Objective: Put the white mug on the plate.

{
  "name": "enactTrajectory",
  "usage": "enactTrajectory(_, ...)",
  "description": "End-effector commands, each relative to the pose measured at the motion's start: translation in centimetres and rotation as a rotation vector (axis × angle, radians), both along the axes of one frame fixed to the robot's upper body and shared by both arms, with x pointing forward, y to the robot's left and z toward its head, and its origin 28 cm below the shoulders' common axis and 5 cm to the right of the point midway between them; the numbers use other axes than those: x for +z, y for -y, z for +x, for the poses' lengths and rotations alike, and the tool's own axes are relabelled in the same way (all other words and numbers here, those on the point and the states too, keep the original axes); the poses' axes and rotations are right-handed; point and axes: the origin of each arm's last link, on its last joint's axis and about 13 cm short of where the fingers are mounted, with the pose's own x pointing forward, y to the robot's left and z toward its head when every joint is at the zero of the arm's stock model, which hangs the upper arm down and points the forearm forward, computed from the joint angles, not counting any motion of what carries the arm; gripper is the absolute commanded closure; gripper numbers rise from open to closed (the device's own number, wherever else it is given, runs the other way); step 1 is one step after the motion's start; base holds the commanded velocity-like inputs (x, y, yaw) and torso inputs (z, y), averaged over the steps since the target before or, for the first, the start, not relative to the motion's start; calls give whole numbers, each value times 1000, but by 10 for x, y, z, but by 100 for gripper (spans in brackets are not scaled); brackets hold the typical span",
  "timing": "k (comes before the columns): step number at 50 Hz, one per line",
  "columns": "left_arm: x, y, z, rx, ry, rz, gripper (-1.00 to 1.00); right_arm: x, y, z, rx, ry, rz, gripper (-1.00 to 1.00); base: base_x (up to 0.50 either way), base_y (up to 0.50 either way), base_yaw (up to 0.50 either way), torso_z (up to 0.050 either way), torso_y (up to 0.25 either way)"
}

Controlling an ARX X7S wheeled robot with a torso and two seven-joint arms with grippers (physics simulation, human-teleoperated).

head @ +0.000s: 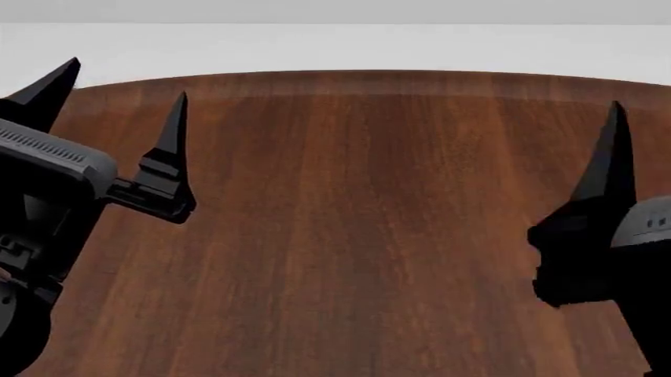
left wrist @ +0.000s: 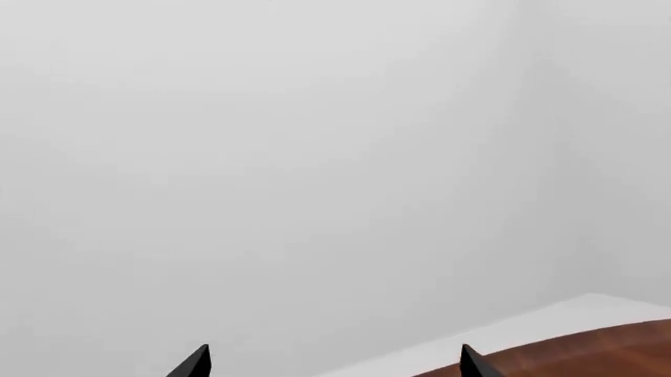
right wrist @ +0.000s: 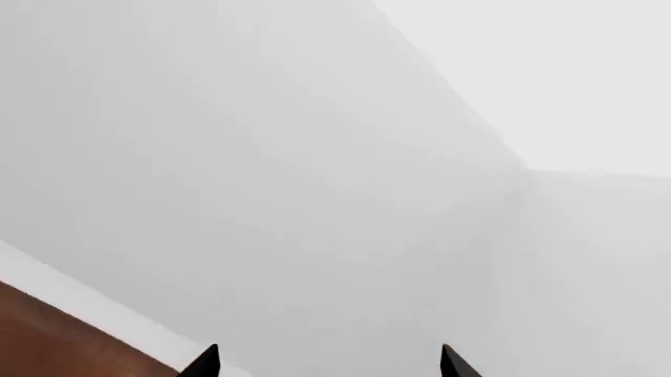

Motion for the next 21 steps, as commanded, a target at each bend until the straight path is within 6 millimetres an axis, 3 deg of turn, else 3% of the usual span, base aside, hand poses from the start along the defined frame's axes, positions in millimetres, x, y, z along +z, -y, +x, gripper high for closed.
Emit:
enactTrajectory(1,19,-1,-9,8,46,21,-100,-7,-17,-60,-309,167,195,-100,0,0,0,0,0)
enactTrajectory(12,37,-1,-21,17,91,40,-100,3,-18,-59,-295,187,187,-100,0,0,0,0,0)
enactTrajectory(21,63,-1,-34,-1,151,50,-100,8,-19,-58,-275,202,191,-100,0,0,0,0,0)
